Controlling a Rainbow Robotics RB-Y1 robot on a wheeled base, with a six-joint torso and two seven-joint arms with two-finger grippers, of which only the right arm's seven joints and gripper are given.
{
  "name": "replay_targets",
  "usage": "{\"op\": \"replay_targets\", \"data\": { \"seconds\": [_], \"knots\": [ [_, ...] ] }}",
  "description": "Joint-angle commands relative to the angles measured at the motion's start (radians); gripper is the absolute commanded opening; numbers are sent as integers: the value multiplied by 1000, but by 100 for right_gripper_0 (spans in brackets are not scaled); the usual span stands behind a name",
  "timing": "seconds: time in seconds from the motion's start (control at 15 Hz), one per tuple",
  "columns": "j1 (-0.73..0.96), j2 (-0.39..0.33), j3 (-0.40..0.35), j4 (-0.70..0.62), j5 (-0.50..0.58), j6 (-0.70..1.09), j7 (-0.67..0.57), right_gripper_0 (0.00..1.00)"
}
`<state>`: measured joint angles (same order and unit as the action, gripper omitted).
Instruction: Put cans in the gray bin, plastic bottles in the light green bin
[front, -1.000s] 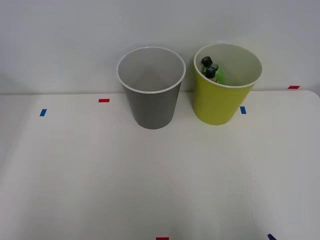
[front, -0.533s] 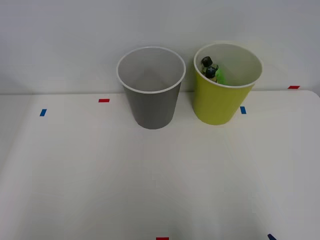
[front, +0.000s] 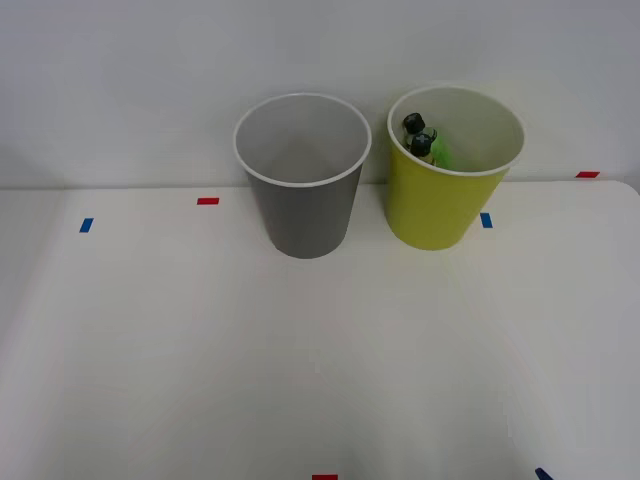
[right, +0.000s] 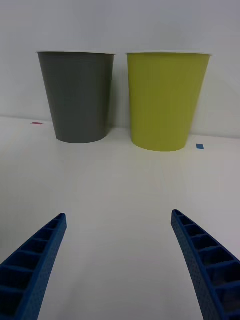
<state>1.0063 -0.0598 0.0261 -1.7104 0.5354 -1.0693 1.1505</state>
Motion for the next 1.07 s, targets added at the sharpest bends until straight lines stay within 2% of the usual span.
{"op": "replay_targets", "data": {
  "seconds": [0.07,1.07],
  "knots": [
    [0,0,0,0,0,0,0,71],
    [0,0,0,0,0,0,0,71]
  ]
}}
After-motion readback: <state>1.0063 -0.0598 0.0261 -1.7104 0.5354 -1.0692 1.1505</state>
